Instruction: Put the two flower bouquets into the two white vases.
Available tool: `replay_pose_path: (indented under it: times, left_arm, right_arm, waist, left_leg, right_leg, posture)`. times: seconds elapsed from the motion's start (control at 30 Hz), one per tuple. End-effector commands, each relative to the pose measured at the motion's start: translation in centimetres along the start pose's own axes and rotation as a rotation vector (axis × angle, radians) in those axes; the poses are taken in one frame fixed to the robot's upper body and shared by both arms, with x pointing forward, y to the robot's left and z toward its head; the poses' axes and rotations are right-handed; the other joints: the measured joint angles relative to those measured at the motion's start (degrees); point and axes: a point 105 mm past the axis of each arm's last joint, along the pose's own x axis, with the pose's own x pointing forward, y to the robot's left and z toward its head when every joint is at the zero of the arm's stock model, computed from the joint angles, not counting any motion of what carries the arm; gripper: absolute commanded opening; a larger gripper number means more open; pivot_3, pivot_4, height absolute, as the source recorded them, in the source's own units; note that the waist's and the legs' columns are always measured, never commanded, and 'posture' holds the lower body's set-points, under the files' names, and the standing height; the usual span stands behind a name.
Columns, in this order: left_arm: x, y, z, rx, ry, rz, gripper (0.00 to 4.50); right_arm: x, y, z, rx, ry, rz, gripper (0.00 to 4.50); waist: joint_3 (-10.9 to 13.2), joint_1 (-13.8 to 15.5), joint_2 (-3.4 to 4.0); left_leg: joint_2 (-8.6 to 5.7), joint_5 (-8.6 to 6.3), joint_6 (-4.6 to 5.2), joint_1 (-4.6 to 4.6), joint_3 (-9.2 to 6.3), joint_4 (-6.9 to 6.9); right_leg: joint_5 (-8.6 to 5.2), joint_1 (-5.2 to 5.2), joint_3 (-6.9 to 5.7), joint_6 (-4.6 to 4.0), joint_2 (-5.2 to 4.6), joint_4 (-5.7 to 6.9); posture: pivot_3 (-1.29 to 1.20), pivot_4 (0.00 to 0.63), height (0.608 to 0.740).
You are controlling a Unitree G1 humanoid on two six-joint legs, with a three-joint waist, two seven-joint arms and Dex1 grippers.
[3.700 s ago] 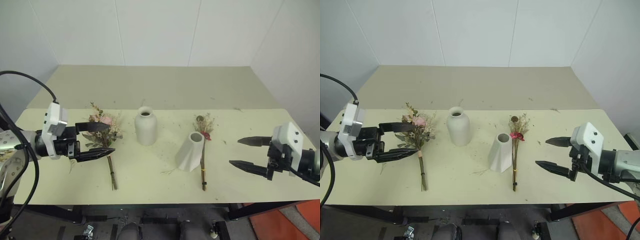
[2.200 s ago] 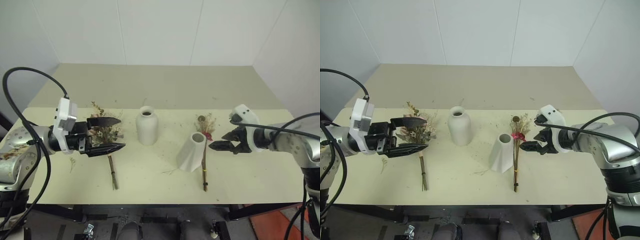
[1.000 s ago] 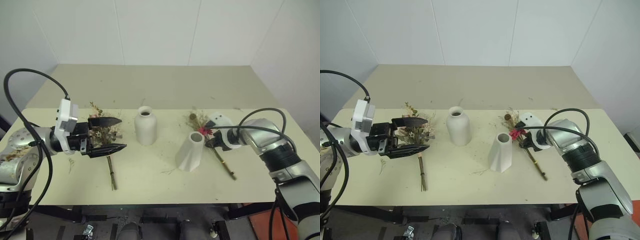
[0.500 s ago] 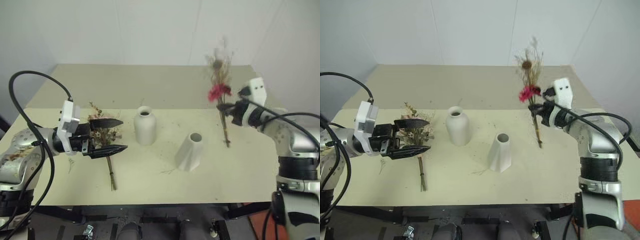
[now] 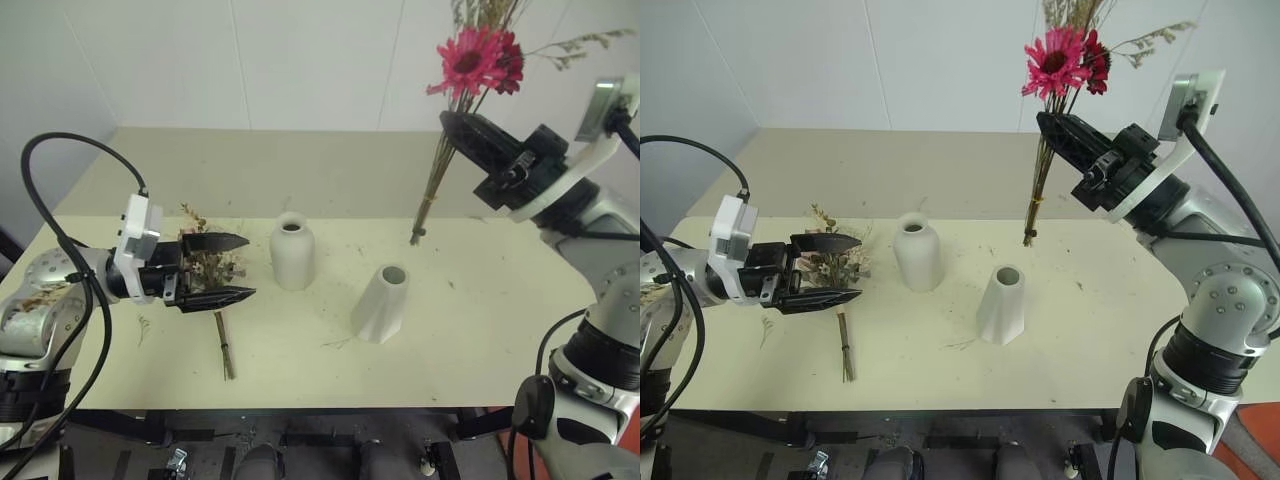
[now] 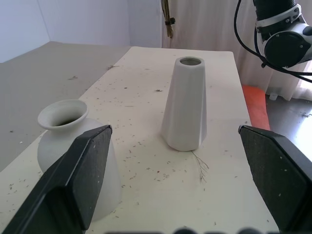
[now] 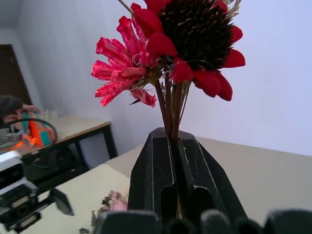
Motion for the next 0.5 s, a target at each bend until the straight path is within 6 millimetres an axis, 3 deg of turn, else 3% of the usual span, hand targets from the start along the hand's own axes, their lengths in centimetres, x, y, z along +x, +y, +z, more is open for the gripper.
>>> replay_pose_path:
  times: [0.03, 0.27, 0.5]
  left_arm:
    - [0.1, 0.1, 0.6, 0.025, 0.002, -0.016, 4.50]
    - [0.3, 0.3, 0.7, 0.026, 0.003, -0.027, 4.50]
    - [0.3, 0.4, 0.8, 0.026, 0.005, -0.032, 4.50]
  right_arm:
    - [-0.1, 1.9, 0.1, -0.004, -0.016, 0.053, 0.02]
    - [-0.3, 3.0, -1.6, 0.002, 0.028, 0.074, 0.02]
    - [-0.8, 2.6, -4.0, -0.008, 0.096, 0.039, 0.02]
  waist:
    - [0.00, 0.00, 0.00]
    - [0.00, -0.03, 0.00]
    - [0.00, -0.01, 0.00]
  left_leg:
    - [0.00, 0.00, 0.00, 0.00, 0.00, 0.00]
    - [0.00, 0.00, 0.00, 0.00, 0.00, 0.00]
    - [-0.01, 0.00, 0.00, 0.01, 0.00, 0.01]
  right_leg:
    - [0.00, 0.00, 0.00, 0.00, 0.00, 0.00]
    - [0.00, 0.00, 0.01, 0.00, 0.00, 0.01]
    - [0.00, 0.01, 0.01, 0.00, 0.00, 0.00]
  posture:
    - [0.00, 0.150, 0.740]
    - [0.00, 0.150, 0.740]
    - [0.00, 0.150, 0.740]
